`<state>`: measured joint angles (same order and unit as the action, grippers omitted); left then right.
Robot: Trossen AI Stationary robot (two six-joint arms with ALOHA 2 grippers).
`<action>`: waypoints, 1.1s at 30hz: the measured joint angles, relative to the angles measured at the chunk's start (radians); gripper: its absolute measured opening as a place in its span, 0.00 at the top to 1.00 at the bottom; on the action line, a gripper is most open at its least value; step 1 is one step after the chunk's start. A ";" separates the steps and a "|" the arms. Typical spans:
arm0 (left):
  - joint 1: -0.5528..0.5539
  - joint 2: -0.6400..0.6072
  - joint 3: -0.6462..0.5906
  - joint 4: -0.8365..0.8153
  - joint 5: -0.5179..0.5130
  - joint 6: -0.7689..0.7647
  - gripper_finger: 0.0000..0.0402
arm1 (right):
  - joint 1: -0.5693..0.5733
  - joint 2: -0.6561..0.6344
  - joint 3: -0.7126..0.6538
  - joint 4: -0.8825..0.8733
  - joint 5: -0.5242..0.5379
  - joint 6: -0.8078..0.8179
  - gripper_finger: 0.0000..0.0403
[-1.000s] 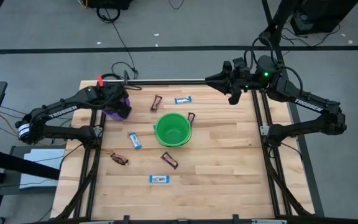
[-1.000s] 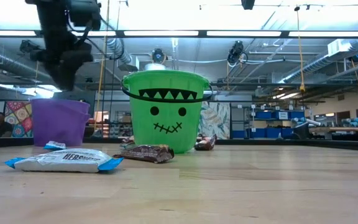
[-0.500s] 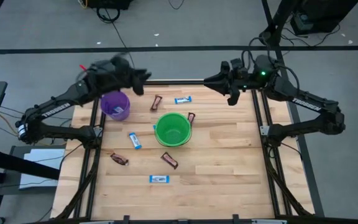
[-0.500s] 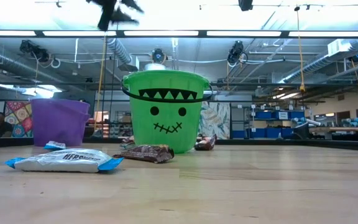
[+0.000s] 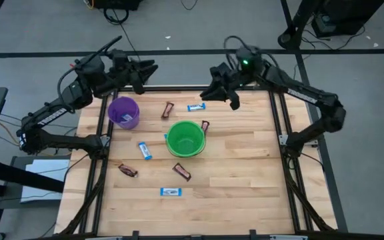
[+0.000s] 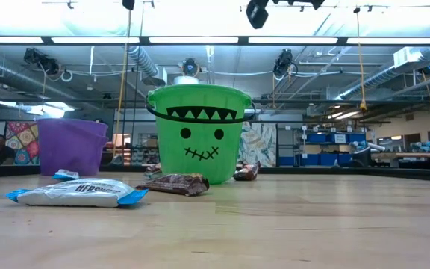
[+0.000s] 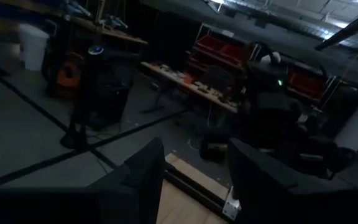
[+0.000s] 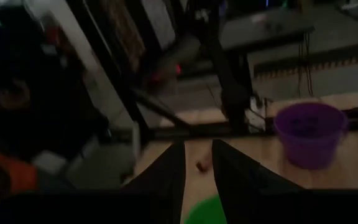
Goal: Sort candy by brand, put in halloween buckets
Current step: Put the black chocolate bar into the green bucket
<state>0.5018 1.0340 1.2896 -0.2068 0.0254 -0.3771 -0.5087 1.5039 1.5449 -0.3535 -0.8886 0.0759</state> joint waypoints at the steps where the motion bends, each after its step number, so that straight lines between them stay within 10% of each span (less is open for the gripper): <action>1: 0.000 0.002 0.000 -0.010 0.000 0.000 0.56 | -0.003 0.030 0.047 -0.079 0.000 -0.057 0.77; 7: -0.002 0.018 0.000 -0.003 0.004 -0.046 0.56 | -0.036 0.188 0.243 -0.493 0.039 -0.374 0.77; 12: -0.002 0.019 0.000 0.028 0.007 -0.045 0.56 | -0.064 0.287 0.308 -0.718 0.317 -0.609 0.77; 24: -0.002 0.019 0.000 0.029 0.006 -0.018 0.56 | -0.064 0.344 0.316 -0.675 0.779 -0.729 0.77; 33: -0.002 0.019 0.000 0.029 0.006 -0.017 0.56 | -0.058 0.344 0.316 -0.684 0.653 -0.871 0.77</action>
<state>0.5003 1.0528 1.2892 -0.1780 0.0319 -0.3939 -0.5671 1.8477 1.8610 -1.0370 -0.2354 -0.7950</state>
